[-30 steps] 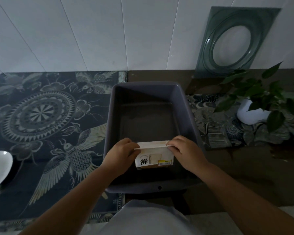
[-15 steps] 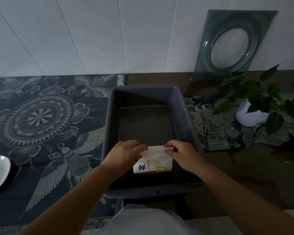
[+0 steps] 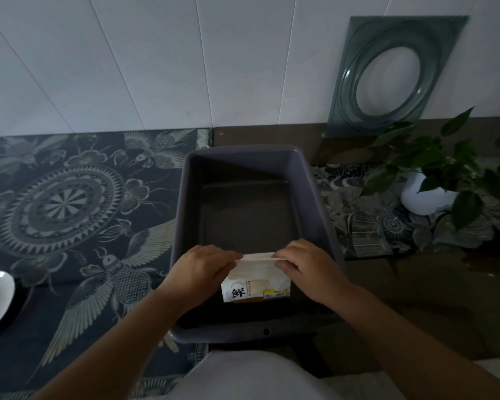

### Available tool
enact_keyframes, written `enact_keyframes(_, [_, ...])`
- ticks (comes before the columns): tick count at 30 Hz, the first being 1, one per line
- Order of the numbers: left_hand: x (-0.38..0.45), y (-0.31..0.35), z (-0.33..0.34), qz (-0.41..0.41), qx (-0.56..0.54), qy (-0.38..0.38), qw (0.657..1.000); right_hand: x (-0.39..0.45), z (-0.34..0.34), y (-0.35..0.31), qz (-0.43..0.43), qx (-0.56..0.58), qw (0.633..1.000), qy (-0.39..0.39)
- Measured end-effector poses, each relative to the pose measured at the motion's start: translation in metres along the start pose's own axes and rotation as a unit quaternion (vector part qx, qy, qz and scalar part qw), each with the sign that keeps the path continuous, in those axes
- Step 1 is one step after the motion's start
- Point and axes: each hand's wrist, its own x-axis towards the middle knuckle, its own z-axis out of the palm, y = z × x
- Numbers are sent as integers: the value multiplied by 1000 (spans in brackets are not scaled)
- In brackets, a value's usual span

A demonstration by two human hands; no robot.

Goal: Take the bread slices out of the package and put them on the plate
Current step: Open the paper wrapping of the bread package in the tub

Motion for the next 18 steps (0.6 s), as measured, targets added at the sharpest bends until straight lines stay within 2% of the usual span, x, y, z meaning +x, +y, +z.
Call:
enact_keyframes(6, [9,-1,-1,13,-5,-22,1000,8,-6,2,88,159,983,-31])
enact_keyframes(11, [13,-8,2,28,31,-33,999,12,-7,4,110,195,974,-38])
enact_keyframes(14, [14,-9,1,34,45,-33,998,13,-8,5,99,171,979,-38])
enact_keyframes(18, [11,-8,-5,35,33,-48,998,12,-12,2,-4,-29,999,-16])
